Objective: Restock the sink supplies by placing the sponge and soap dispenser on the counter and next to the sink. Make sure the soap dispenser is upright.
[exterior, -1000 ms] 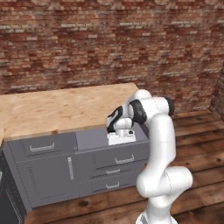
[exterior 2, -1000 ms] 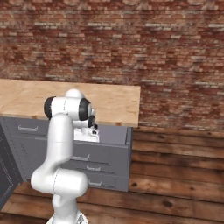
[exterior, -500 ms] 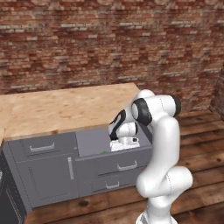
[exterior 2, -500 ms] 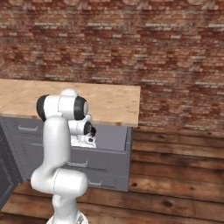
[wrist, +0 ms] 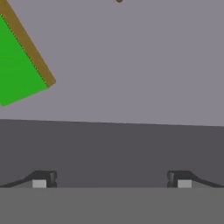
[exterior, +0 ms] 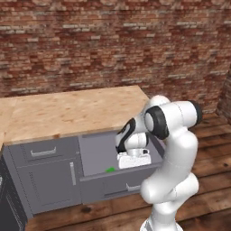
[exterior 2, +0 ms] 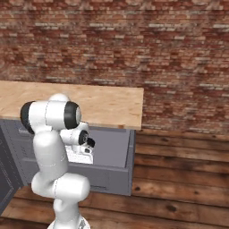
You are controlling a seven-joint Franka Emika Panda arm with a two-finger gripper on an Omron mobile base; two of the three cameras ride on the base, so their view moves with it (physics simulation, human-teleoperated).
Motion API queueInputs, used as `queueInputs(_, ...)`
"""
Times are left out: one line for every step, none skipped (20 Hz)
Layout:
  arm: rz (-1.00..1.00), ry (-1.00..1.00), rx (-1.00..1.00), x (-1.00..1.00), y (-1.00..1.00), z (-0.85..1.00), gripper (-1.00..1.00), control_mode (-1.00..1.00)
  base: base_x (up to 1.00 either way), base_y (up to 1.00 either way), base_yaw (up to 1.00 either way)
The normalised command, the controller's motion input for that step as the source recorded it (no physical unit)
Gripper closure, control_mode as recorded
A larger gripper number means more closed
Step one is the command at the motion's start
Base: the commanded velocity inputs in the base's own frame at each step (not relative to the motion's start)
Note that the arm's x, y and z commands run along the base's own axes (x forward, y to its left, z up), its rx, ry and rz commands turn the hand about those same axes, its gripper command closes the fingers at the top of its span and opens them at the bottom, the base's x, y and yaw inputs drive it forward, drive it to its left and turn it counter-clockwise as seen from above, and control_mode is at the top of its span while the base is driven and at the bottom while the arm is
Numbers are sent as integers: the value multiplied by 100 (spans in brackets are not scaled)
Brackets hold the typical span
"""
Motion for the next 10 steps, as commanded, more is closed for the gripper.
queueInputs(0, 0, 0, -84, 0, 49, -100, -100, 0, 0, 0)
queueInputs(0, 0, 0, -73, 0, 51, -100, -100, 0, 0, 0)
queueInputs(0, 0, 0, -56, 0, 56, -100, -100, 0, 0, 0)
queueInputs(0, 0, 0, -17, 0, 62, -100, -100, 0, 0, 0)
queueInputs(0, 0, -1, 0, 0, 66, -100, -100, 0, 0, 0)
queueInputs(0, 0, -3, 30, 0, 69, -100, -100, 0, 0, 0)
queueInputs(0, 0, -2, 59, 0, 66, -100, -100, 0, 0, 0)
queueInputs(0, 0, 0, 85, 0, 49, -100, -100, 0, 0, 0)
queueInputs(0, 0, 0, 94, 0, 41, -100, -100, 0, 0, 0)
queueInputs(0, 0, 0, 100, 0, 30, -100, -100, 0, 0, 0)
